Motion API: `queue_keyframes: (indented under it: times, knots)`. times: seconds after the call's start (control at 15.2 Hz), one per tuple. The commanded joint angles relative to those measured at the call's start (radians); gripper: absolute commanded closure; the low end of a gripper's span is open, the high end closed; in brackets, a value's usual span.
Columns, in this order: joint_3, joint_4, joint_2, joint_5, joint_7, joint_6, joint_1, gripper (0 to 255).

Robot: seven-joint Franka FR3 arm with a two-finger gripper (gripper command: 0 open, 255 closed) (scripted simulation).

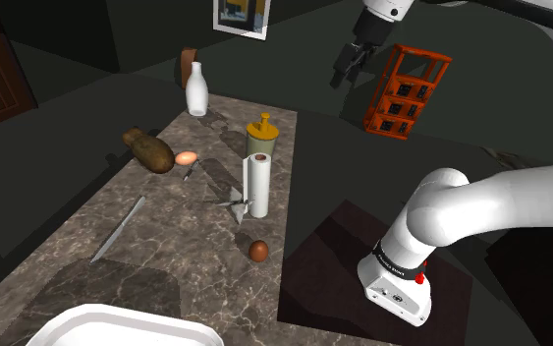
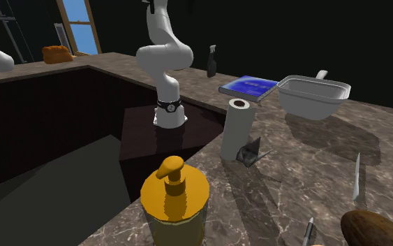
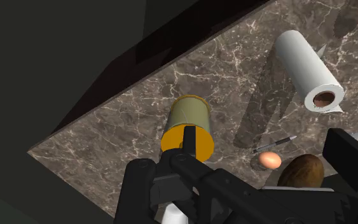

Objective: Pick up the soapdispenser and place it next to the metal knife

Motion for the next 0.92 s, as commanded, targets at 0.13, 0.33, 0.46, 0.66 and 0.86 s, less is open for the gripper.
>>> queue_keyframes:
  times: [0.13, 0.33, 0.46, 0.66, 0.86]
  knots:
    - [-0.016, -0.023, 0.041, 0.001, -0.007, 0.069, -0.001, 0]
    - [-0.039, -0.048, 0.112, 0.005, -0.019, 0.171, -0.003, 0]
    - [-0.054, -0.057, 0.165, 0.01, -0.029, 0.238, -0.002, 0]
    - [-0.078, -0.059, 0.253, 0.021, -0.045, 0.335, 0.0, 0]
    - [-0.102, -0.049, 0.349, 0.039, -0.065, 0.426, 0.006, 0]
